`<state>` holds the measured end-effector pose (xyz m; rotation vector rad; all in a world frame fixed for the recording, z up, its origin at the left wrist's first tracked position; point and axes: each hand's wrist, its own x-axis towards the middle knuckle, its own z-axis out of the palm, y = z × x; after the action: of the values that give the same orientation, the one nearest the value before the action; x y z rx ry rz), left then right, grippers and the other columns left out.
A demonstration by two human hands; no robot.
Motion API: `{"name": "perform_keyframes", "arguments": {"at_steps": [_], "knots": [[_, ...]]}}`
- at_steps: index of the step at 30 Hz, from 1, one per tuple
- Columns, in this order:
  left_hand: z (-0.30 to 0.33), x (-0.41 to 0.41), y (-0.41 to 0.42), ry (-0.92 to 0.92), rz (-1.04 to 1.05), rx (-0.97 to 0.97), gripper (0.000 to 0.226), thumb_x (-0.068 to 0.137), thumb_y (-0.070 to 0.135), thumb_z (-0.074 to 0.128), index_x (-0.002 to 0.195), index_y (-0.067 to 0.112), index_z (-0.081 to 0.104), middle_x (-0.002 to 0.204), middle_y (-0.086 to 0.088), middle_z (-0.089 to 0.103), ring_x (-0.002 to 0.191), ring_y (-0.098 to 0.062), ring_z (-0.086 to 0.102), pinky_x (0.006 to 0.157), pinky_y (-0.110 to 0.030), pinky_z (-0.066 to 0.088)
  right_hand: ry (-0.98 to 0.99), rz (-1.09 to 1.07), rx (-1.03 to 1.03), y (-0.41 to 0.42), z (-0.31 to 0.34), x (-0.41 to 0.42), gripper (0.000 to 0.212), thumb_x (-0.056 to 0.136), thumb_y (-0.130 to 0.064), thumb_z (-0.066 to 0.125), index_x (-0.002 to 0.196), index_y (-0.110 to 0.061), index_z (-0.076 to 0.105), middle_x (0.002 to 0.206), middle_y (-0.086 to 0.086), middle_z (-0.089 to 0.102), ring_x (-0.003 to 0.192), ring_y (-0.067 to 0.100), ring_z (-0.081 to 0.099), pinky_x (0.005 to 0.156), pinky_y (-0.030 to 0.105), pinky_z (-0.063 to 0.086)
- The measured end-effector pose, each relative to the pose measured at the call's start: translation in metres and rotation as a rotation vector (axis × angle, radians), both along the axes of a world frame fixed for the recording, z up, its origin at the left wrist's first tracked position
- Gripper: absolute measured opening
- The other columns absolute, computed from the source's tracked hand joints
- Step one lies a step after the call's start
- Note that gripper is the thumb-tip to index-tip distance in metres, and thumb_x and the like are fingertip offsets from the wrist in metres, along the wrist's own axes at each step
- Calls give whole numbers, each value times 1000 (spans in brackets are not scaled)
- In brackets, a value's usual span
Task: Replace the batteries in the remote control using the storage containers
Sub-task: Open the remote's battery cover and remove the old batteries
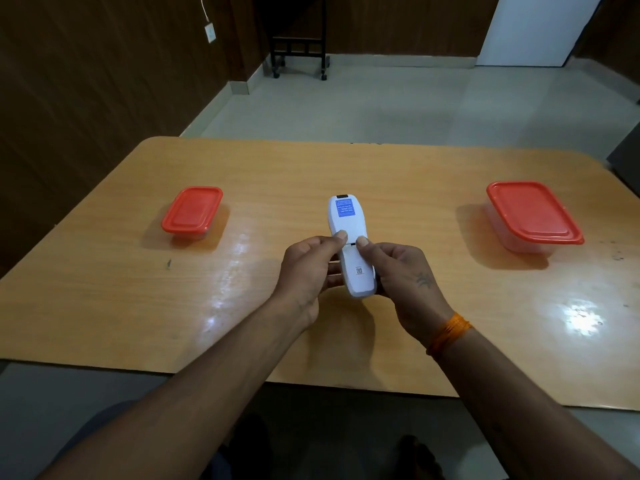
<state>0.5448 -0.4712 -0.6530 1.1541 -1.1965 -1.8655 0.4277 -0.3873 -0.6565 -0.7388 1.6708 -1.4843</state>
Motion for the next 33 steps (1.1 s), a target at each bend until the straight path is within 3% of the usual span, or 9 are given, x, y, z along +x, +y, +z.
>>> {"name": "perform_keyframes", "arguments": {"at_steps": [2,5,9,13,17,20,24,29,33], "knots": [[-3,2,-2,-6,19,-10,24,96,25,72,107,4,76,101,-13,81,92,-32,79,73,-39,63,222,-87,31,-3,-5,0,29,95,-48,70,91,-21,79,86,-1,79,82,15,75,77,48,64],[-7,2,-3,-27,69,-7,22,94,23,75,100,1,76,91,-13,81,78,-25,80,64,-33,63,669,-152,39,-2,-9,2,43,86,-61,73,102,-21,73,88,-13,70,77,6,66,67,33,58],[-12,-1,-3,-85,95,-31,24,93,24,76,98,0,76,89,-13,81,72,-21,79,54,-25,56,899,-65,105,3,-13,11,64,73,-64,83,116,-19,68,98,-7,64,83,11,61,66,31,51],[-14,-3,-3,-103,96,-70,21,92,20,76,97,-1,76,91,-14,81,73,-22,79,54,-25,57,915,-93,121,5,-13,12,54,76,-50,82,118,-18,71,100,-2,71,82,13,63,68,31,50],[-15,-3,-6,-147,113,-109,18,90,18,77,91,-1,76,87,-16,81,74,-28,80,58,-31,60,707,-119,80,7,-7,7,42,72,-49,80,104,-22,80,87,-13,74,79,6,68,71,38,61],[-17,-1,-11,-153,105,-74,23,89,15,77,94,-8,74,88,-19,80,76,-33,80,65,-38,64,643,-174,61,9,-1,-4,38,76,-45,84,104,-19,81,89,-10,76,83,7,70,76,39,63],[-18,-1,-10,-187,64,-46,26,88,14,78,96,-10,73,84,-19,80,73,-33,80,67,-39,65,753,-232,192,13,-2,-25,44,76,-47,86,104,-14,78,91,-3,73,86,16,66,72,33,51],[-19,-3,-10,-270,31,-78,15,88,15,78,94,1,77,82,-15,81,70,-29,80,68,-43,67,966,-163,413,16,-19,-43,47,80,-54,80,90,-9,71,88,7,70,78,24,54,63,34,32],[-21,-1,-15,-357,22,-98,29,86,19,82,97,-7,74,78,-11,80,67,-26,80,67,-44,67,1025,-147,437,16,-26,-43,42,83,-50,77,81,-11,60,82,5,57,76,27,50,64,34,27]]}}
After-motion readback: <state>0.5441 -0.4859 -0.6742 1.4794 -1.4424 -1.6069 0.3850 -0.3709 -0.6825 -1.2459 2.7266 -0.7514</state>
